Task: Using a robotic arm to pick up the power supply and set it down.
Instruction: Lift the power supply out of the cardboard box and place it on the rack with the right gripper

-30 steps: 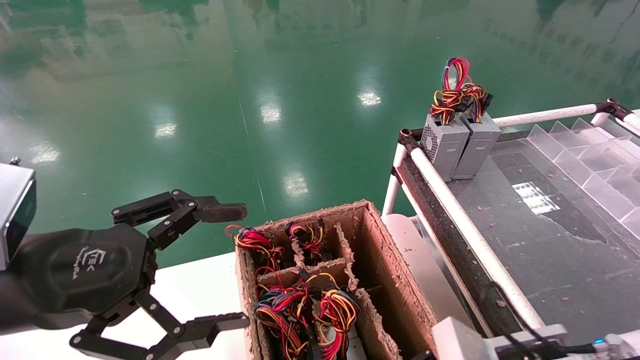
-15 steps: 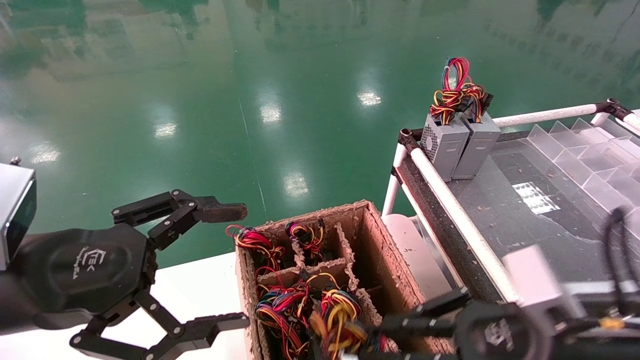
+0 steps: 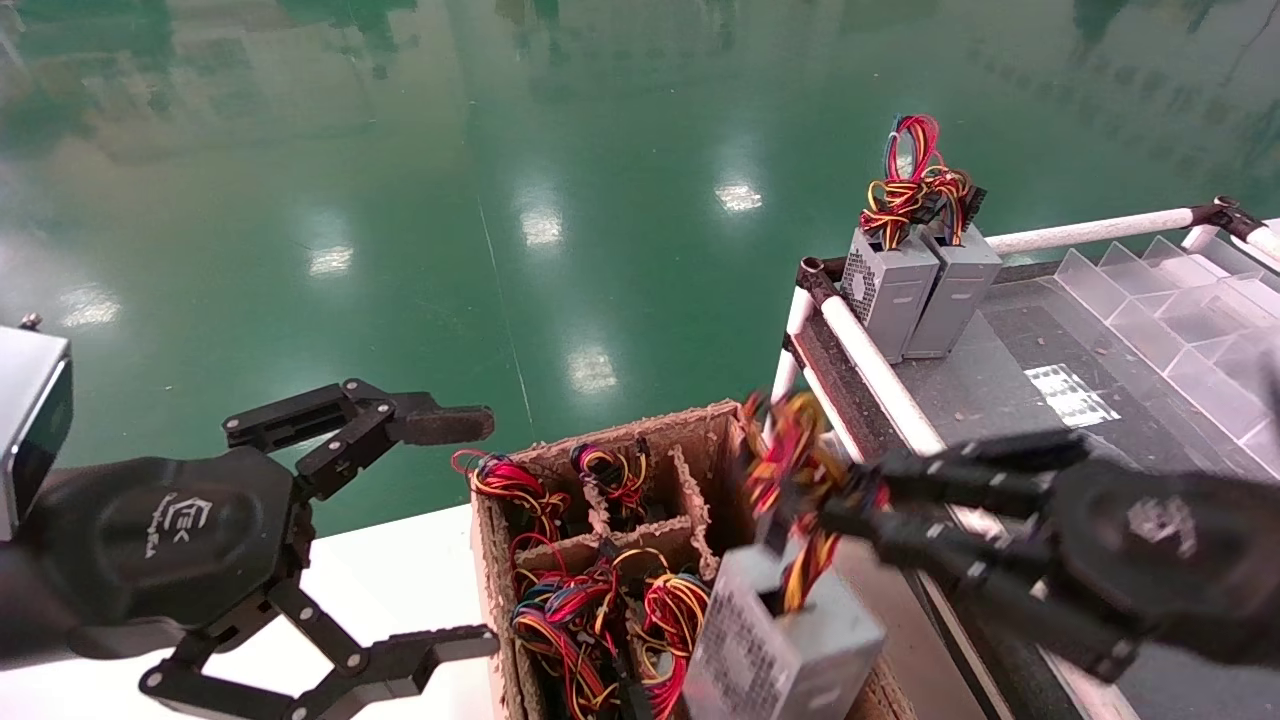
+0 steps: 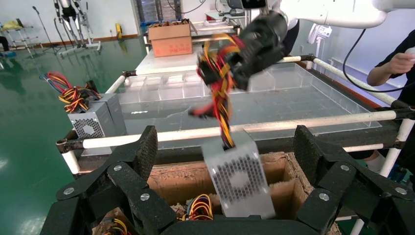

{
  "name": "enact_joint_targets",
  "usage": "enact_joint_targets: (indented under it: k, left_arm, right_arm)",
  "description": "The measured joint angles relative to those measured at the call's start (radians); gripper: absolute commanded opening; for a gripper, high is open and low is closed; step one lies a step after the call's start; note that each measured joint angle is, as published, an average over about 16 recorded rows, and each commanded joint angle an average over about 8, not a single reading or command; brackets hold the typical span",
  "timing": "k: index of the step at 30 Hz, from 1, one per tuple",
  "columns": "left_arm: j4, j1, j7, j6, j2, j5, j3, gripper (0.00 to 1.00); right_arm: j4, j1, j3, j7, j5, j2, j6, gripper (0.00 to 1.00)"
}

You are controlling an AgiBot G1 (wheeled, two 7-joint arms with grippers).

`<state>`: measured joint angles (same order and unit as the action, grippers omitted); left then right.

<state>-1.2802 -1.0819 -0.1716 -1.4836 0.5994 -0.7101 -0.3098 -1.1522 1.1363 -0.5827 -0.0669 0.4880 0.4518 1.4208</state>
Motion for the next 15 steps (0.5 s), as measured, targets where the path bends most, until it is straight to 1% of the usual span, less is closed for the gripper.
enact_joint_targets:
  k: [8,15]
  left_arm:
    - [0.000,0.000,0.000,0.000,0.000,0.000,0.000,1.00]
    - [0.000,0.000,0.000,0.000,0.000,0.000,-0.001,1.00]
  right_arm:
    - [0.084,0.024,0.052,0.032,-0.059,-0.033,-0.004,0.00]
    - [0.189,0.077,0.080,0.058,-0.056,-0.056,0.001,0.00]
